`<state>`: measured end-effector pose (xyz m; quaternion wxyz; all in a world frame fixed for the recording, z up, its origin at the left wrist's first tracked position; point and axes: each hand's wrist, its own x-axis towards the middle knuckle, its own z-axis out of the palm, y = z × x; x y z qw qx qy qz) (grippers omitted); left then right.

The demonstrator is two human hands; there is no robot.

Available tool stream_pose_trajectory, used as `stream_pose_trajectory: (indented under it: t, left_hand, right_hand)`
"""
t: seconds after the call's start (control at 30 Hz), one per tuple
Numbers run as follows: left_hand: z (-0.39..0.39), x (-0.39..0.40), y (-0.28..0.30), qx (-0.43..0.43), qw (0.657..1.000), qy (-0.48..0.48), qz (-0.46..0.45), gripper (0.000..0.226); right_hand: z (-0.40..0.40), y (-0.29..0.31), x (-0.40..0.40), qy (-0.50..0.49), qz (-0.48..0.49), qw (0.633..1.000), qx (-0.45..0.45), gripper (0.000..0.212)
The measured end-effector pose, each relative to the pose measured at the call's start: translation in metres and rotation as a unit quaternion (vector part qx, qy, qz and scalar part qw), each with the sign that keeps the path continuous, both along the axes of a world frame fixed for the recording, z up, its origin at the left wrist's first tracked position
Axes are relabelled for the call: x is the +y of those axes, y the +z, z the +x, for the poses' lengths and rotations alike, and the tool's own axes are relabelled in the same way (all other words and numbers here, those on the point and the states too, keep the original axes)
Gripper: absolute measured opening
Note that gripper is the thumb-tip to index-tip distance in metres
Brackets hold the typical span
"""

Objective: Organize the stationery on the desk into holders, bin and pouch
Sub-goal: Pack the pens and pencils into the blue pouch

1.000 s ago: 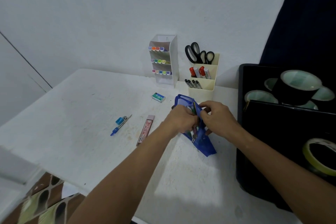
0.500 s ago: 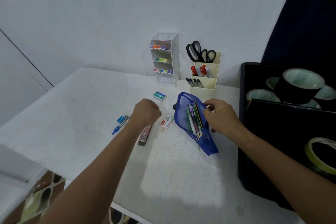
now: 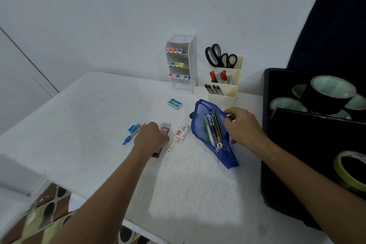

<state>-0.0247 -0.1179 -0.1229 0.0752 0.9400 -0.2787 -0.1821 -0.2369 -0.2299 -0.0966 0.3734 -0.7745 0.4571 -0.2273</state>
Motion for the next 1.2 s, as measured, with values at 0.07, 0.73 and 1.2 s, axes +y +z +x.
stream_pose_trajectory:
  t: [0.07,0.73,1.2]
  left_hand:
    - [-0.001,0.0,-0.001,-0.002,1.0,-0.003,0.001,0.034]
    - [-0.072,-0.072,0.045,0.099,0.979,-0.113,-0.139,0.032]
    - [-0.073,-0.074,0.025,0.145,0.97,-0.094,-0.17,0.031]
  right_hand:
    - [0.0,-0.001,0.0,-0.001,0.001,1.0,0.0,0.026]
    - [-0.001,0.003,0.002,-0.012,0.009,1.0,-0.011,0.026]
    - [-0.002,0.004,0.002,-0.007,0.012,1.0,-0.015,0.027]
